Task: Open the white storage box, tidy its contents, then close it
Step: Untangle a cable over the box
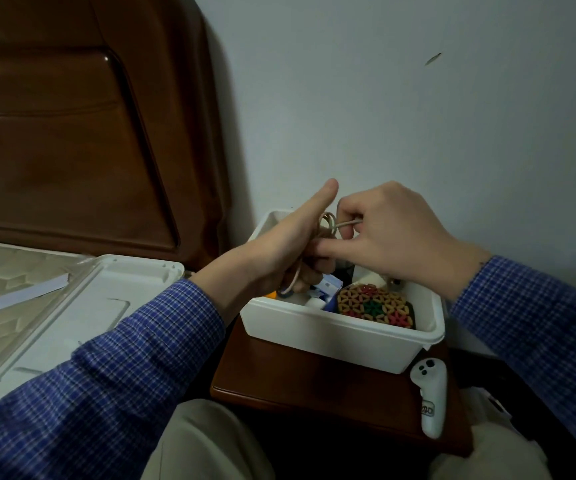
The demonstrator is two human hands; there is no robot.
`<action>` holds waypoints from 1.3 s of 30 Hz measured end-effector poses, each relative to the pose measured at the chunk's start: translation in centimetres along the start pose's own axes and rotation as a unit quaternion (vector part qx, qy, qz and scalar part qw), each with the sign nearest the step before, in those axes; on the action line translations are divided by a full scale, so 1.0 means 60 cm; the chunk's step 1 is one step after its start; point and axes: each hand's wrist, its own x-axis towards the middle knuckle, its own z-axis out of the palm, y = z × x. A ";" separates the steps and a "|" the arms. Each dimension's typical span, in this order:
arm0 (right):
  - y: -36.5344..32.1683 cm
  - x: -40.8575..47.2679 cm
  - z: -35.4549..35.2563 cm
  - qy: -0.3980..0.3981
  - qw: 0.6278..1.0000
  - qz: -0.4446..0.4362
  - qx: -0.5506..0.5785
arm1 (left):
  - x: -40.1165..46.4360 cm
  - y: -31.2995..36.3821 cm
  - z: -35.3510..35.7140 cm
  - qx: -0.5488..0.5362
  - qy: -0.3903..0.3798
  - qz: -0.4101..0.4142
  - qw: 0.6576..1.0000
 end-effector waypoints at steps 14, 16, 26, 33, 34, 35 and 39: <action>0.052 0.014 -0.026 -0.125 0.973 -0.081 0.176 | -0.031 -0.001 -0.006 0.194 -0.130 0.028 0.972; 0.050 0.014 -0.027 -0.130 0.965 -0.094 0.206 | -0.034 -0.002 0.001 0.198 -0.154 0.035 0.967; 0.068 0.005 -0.013 -0.076 0.972 -0.009 0.223 | -0.035 -0.011 0.025 0.074 0.063 0.277 0.956; 0.060 -0.030 0.012 -0.179 0.969 0.017 0.171 | -0.010 -0.011 0.014 -0.077 0.188 0.111 0.973; 0.059 -0.030 0.012 -0.186 0.969 0.018 0.164 | -0.010 -0.011 0.013 -0.101 0.175 0.105 0.974; 0.058 -0.030 0.013 -0.193 0.969 0.021 0.154 | -0.010 -0.013 0.009 -0.119 0.168 0.116 0.972; 0.057 -0.032 0.009 -0.213 0.967 0.025 0.137 | -0.016 -0.022 -0.007 -0.006 0.214 0.184 0.959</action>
